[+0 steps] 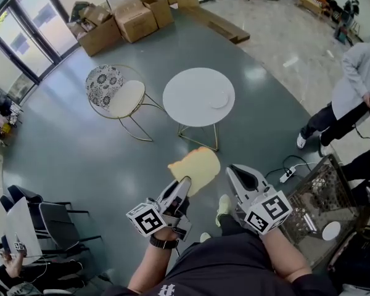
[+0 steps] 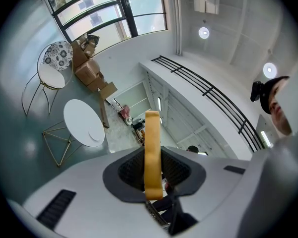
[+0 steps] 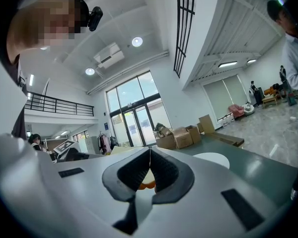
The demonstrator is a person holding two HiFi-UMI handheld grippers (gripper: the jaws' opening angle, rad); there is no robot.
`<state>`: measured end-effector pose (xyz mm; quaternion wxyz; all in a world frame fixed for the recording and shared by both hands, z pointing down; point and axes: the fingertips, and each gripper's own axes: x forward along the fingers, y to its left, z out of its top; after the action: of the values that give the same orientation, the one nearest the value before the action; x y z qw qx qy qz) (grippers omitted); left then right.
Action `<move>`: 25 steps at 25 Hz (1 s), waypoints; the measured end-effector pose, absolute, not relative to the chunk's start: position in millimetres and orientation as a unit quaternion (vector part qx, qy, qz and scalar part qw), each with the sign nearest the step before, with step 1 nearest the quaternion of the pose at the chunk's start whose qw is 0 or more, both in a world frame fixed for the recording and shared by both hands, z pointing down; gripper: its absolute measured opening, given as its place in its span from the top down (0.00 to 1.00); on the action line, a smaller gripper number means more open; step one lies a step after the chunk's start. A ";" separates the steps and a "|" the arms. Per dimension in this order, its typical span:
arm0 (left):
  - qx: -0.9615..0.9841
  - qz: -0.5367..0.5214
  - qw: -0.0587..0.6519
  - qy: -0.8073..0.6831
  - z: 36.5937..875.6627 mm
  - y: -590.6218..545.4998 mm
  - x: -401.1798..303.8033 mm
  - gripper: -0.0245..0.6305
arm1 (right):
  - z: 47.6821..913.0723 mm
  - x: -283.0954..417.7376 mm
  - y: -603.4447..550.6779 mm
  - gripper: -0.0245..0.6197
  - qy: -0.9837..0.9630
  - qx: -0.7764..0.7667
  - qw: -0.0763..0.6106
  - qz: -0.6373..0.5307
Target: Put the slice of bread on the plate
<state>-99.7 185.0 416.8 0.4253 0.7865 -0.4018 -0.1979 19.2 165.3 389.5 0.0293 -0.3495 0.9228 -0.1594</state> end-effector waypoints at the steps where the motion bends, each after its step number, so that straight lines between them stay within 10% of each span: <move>1: 0.786 -0.197 0.425 -0.403 415.9 173.0 -95.0 0.83 | 388.7 24.2 153.1 0.95 0.923 -0.348 0.030 -0.161; 25: 0.761 -0.186 0.483 -0.390 454.6 -27.4 -43.2 0.83 | 399.1 78.2 -28.6 0.95 0.913 -0.364 0.050 -0.176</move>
<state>-43.2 -27.4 454.6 0.4832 0.7614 -0.3899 -0.1865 78.2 -28.6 399.1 0.0503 -0.3643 0.9131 -0.1761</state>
